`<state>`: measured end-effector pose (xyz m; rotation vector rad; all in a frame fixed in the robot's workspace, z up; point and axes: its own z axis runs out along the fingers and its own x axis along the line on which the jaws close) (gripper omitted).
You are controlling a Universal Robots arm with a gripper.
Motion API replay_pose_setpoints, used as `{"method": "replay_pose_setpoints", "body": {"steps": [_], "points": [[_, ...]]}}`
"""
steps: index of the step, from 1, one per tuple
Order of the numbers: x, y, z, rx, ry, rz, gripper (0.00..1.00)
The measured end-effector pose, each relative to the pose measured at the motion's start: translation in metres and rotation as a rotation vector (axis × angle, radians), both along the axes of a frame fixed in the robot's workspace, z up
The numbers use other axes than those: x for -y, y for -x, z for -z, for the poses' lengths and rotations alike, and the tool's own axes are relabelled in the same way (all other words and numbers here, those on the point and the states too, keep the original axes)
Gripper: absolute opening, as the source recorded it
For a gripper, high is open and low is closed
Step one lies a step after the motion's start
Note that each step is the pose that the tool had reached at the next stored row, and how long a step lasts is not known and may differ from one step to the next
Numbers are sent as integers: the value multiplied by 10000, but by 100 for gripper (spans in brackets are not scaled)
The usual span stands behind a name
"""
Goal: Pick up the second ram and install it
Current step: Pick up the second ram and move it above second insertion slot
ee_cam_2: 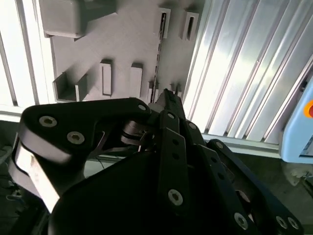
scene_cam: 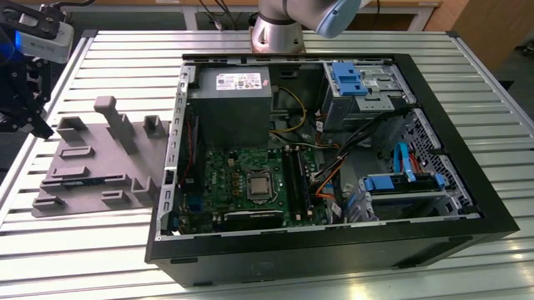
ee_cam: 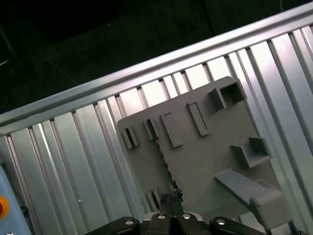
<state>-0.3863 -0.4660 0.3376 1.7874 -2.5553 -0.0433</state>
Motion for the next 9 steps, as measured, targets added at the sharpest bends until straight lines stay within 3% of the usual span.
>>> {"method": "replay_pose_setpoints", "body": {"steps": [9], "points": [[0,0,20,1,-1,-1503,11]]}}
